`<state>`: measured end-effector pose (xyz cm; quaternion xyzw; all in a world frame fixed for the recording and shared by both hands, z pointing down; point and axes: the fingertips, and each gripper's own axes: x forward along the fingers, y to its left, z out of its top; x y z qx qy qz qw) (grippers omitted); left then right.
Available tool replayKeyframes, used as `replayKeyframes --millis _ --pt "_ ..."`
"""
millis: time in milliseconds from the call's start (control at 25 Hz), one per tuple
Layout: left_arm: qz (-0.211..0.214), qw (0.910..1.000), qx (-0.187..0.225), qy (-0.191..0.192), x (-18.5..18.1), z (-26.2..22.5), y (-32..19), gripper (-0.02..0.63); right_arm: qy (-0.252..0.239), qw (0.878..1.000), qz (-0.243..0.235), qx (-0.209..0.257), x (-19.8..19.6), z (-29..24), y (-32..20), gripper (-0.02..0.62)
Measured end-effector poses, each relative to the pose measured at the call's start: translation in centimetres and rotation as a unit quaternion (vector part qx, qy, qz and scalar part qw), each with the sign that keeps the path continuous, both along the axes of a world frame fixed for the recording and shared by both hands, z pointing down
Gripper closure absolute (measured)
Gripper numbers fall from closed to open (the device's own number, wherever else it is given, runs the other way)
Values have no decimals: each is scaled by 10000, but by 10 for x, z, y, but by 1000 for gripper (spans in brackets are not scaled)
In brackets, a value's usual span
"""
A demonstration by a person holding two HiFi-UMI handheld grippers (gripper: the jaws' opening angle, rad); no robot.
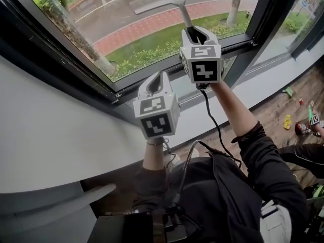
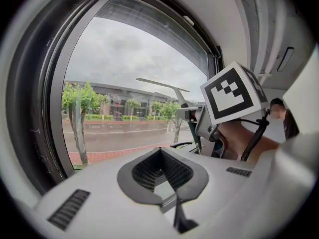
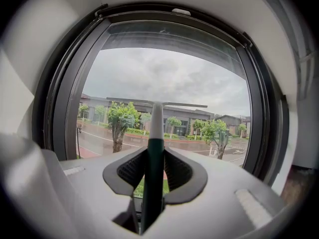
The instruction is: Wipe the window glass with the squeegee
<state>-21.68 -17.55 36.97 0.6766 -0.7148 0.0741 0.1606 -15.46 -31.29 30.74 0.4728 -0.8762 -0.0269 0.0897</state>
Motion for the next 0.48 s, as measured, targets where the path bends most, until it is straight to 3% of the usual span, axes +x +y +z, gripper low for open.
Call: replayKeyframes --millis 480 --pt "63 9996 -265 57 8 26 7 607 134 9993 -38 -337 2 36 8 502"
